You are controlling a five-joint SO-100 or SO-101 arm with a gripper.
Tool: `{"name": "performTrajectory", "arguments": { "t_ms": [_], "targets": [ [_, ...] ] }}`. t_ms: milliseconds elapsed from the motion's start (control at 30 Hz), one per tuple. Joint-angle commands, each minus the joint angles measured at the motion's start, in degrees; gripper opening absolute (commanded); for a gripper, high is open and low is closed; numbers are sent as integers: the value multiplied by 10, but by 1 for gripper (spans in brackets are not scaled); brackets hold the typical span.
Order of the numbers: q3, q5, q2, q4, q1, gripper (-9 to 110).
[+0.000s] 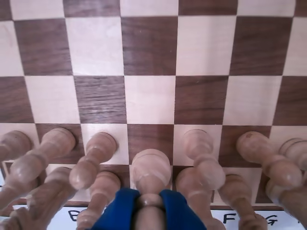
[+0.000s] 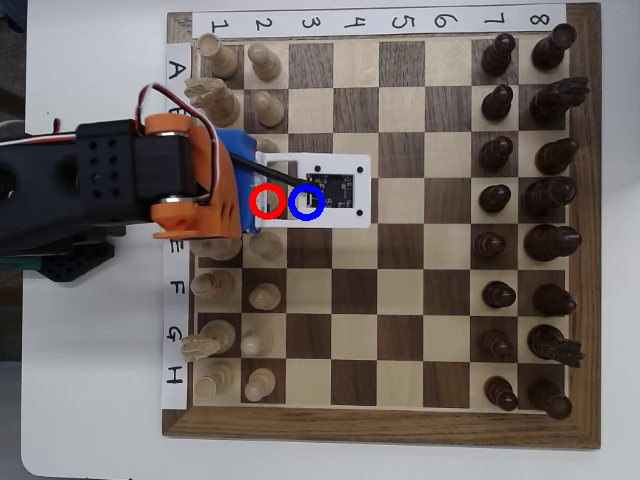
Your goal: Move the piece to destination
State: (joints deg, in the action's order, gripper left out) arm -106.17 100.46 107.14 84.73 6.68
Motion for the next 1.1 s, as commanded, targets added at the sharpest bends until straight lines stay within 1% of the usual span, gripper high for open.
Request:
{"name": "performTrajectory", "arguments": {
  "t_ms": [0,300,533,800,1067],
  "targets": [
    [199,211,89,62,-9,0],
    [299,213,78,115,7,0],
    [369,213,62,134,8,0],
    [378,206,54,140,5,0],
    [397,191,-35,108,-6,0]
  ]
}}
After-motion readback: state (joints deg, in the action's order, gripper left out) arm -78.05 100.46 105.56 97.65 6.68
